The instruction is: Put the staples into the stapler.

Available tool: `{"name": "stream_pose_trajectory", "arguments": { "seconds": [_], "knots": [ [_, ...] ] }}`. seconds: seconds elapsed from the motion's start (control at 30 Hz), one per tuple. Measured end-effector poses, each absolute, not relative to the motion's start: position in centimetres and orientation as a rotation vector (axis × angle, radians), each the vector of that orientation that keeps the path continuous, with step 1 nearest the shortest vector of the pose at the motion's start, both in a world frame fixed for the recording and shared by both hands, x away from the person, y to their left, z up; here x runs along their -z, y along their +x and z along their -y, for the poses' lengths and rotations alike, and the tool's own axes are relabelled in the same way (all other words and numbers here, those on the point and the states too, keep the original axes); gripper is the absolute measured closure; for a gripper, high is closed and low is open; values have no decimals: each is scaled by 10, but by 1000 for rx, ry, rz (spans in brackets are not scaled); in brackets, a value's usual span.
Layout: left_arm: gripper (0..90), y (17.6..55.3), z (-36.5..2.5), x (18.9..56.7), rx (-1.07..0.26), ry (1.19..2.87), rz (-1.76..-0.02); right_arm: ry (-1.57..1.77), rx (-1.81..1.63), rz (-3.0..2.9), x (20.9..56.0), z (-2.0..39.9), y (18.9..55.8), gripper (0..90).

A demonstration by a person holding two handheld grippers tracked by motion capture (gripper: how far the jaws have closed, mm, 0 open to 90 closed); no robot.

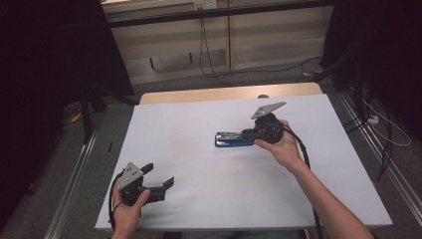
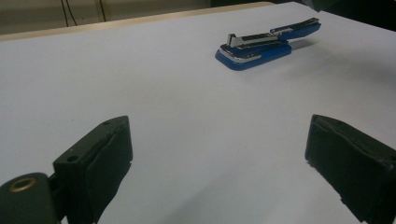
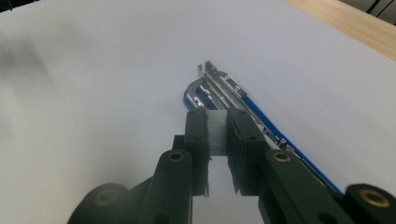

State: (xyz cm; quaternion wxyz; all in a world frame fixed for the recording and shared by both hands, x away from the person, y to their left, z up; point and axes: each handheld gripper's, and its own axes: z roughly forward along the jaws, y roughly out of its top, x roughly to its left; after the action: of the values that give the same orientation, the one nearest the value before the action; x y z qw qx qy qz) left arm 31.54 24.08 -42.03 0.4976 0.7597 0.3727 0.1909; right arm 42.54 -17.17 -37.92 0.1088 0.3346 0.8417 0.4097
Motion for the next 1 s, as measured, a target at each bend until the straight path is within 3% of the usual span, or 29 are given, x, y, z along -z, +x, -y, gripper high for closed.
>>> {"name": "stream_pose_trajectory", "arguments": {
  "seconds": [1.0],
  "knots": [
    [75,315,-243,420,-463,1835,-904,978,-1169,-2476,374,154,456,791]
  ]
}}
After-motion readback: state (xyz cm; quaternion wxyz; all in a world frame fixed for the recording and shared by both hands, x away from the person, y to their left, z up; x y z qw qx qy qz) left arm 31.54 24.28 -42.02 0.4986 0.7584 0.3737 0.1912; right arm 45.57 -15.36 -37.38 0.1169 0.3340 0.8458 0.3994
